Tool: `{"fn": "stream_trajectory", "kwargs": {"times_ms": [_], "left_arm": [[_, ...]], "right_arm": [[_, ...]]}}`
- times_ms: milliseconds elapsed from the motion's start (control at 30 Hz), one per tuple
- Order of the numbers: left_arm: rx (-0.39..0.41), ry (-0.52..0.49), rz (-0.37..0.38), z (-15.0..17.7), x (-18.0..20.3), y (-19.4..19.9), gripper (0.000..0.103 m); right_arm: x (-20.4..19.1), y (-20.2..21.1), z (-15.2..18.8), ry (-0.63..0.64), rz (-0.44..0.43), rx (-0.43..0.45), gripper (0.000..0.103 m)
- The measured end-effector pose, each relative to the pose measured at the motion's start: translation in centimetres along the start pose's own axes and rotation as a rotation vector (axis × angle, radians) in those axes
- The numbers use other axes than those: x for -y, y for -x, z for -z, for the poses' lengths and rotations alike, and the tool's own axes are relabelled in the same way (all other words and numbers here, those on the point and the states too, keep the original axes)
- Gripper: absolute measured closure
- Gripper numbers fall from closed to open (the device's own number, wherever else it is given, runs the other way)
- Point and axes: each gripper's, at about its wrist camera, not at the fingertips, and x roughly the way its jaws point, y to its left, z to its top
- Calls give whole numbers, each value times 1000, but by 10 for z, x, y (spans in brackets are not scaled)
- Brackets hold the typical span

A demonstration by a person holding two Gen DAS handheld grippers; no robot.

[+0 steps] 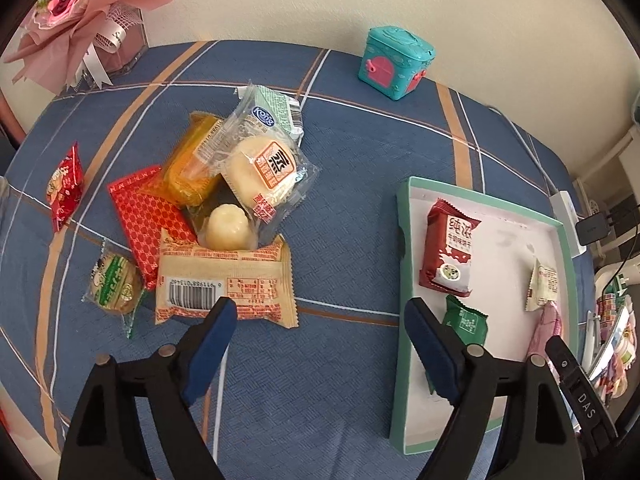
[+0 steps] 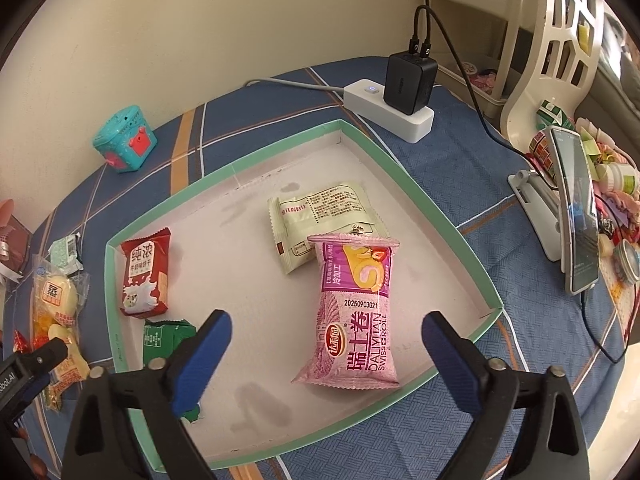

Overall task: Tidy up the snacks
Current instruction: 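Withdraw both tools from the tray toward the remaining snacks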

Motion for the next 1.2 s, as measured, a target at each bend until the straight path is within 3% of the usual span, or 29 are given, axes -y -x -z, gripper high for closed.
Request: {"fn": "stream_trajectory", "kwargs": {"times_ms": [200, 733, 1200], "left_arm": [[25, -35, -40, -1, -1, 1, 8], [47, -115, -130, -10, -37, 12, 7], [74, 1, -232, -12, -118, 36, 7]], "right_arm": [[-3, 0, 1, 33, 6, 8, 0], [-28, 3, 12, 119, -27, -2, 0], [-96, 8, 41, 303, -109, -32, 0]]}}
